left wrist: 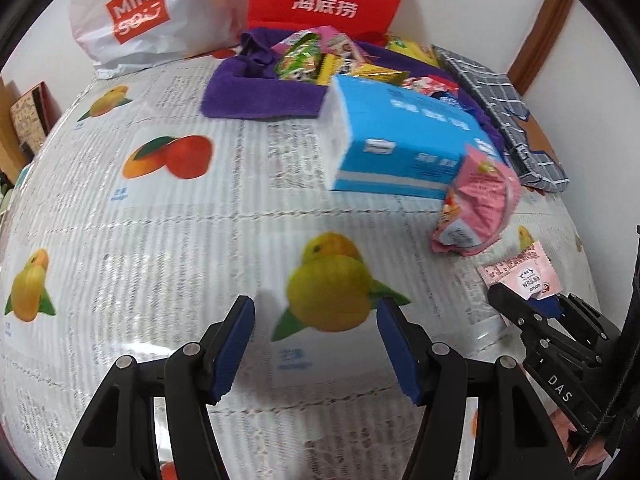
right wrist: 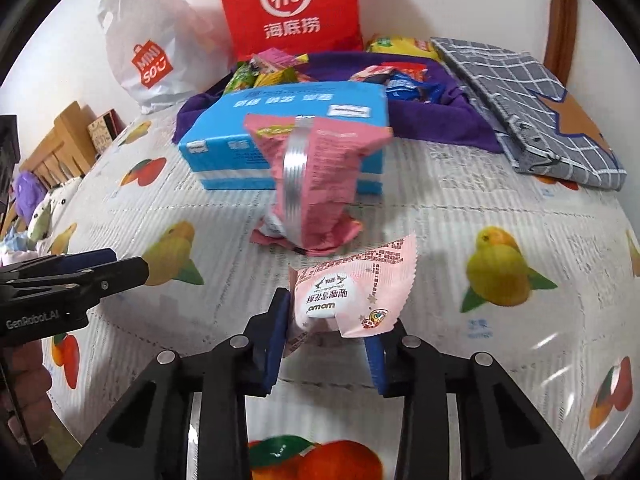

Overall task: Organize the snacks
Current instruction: 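Grasp the pink sealed snack bag with the left tool and lift it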

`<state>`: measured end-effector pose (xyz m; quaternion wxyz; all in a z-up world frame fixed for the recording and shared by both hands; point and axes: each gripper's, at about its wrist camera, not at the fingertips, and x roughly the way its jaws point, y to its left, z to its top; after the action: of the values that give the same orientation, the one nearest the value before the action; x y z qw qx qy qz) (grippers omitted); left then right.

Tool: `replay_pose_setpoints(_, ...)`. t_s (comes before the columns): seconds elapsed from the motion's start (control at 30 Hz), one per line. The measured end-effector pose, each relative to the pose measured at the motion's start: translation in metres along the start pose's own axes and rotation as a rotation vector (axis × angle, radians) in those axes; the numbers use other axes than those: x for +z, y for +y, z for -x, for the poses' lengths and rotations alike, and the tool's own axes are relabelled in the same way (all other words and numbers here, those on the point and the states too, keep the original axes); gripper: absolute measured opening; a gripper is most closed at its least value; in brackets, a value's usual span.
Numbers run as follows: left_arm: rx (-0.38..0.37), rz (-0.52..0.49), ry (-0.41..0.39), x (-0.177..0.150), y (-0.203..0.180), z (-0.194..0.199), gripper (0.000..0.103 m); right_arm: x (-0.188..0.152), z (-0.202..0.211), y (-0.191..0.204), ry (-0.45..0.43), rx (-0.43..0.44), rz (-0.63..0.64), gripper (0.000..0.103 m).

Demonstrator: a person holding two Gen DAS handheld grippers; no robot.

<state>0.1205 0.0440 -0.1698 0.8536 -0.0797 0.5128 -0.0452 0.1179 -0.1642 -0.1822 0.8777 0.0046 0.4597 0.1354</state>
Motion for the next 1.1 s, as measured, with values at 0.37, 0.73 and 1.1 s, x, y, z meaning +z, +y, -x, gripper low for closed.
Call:
replay_pose_setpoints(0.37,-0.070,-0.084,-0.013,0.017,-0.053,-0.008,0.061,0.002,0.032,-0.039,-0.080,-0.033,-0.043,0.035)
replay_pose_setpoints(0.73,-0.100,-0.148,0.009,0.030,-0.091,-0.025,0.061,0.001,0.044,-0.082,-0.096,-0.105,-0.103,0.035)
replay_pose_setpoints(1.1,-0.098,-0.154,0.027,0.040,-0.106,-0.039,0.061,0.005,0.047,-0.093,-0.100,-0.115,-0.121,0.035)
